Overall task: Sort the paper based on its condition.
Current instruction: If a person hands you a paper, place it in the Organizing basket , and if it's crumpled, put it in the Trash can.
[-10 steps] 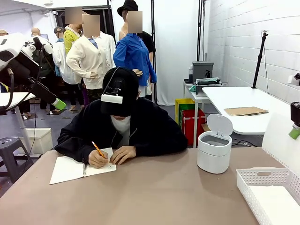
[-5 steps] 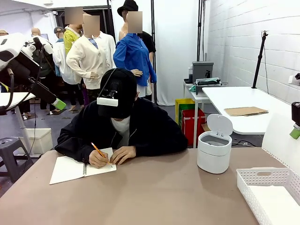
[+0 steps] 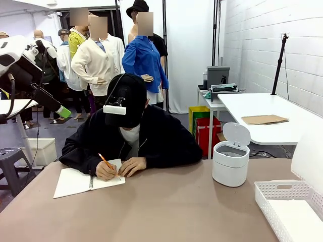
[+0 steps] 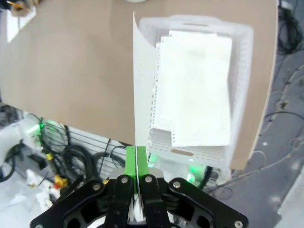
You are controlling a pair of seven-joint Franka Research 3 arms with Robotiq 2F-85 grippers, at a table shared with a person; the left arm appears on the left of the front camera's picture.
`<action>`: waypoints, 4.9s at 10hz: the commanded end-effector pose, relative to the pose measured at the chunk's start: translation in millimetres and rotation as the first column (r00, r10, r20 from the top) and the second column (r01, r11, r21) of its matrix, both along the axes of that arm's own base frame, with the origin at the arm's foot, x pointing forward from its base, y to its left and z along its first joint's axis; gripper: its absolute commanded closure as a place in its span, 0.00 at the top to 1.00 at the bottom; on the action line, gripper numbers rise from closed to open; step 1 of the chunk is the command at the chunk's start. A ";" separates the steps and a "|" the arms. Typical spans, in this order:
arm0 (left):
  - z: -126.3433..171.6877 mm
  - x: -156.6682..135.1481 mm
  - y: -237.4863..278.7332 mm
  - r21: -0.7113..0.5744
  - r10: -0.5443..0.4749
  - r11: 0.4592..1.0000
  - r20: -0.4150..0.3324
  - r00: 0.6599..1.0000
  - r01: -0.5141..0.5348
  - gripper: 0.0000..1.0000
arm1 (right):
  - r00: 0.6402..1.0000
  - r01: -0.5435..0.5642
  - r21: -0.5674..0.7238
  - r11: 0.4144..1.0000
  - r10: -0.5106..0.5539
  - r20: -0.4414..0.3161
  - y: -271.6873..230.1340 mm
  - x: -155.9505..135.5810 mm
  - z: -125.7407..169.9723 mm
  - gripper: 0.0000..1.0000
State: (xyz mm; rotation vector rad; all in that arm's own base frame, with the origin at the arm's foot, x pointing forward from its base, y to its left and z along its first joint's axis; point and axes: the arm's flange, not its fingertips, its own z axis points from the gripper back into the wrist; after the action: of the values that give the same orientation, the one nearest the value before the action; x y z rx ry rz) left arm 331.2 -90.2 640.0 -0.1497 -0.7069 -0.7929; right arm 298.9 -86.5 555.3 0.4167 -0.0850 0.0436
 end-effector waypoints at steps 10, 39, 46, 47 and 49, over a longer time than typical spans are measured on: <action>-0.5 -1.1 0.2 0.009 0.007 1.000 -0.003 1.000 -0.007 1.00 | 0.989 0.060 0.030 0.998 -0.056 -0.139 65.9 -16.6 -138.9 0.00; -0.5 -1.1 0.2 0.009 0.007 1.000 -0.003 1.000 -0.007 1.00 | 0.995 0.096 -0.106 0.990 -0.095 0.016 -8.0 67.8 -99.5 1.00; -0.5 -1.1 0.2 0.009 0.007 1.000 -0.003 1.000 -0.007 1.00 | 0.989 -0.131 -0.100 0.986 0.137 0.049 14.1 76.2 -56.8 1.00; -0.5 -1.1 0.2 0.009 0.007 1.000 -0.003 1.000 -0.007 1.00 | 0.989 -0.131 -0.100 0.986 0.137 0.049 14.1 76.2 -56.8 1.00; -0.5 -1.1 0.2 0.009 0.007 1.000 -0.003 1.000 -0.007 1.00 | 0.989 -0.131 -0.100 0.986 0.137 0.049 14.1 76.2 -56.8 1.00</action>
State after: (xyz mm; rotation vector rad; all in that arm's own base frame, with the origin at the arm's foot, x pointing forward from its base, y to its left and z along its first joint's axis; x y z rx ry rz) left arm 331.2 -90.2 640.1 -0.1497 -0.7071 -0.7929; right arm 376.9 -73.7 500.4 0.3253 -0.1092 0.2102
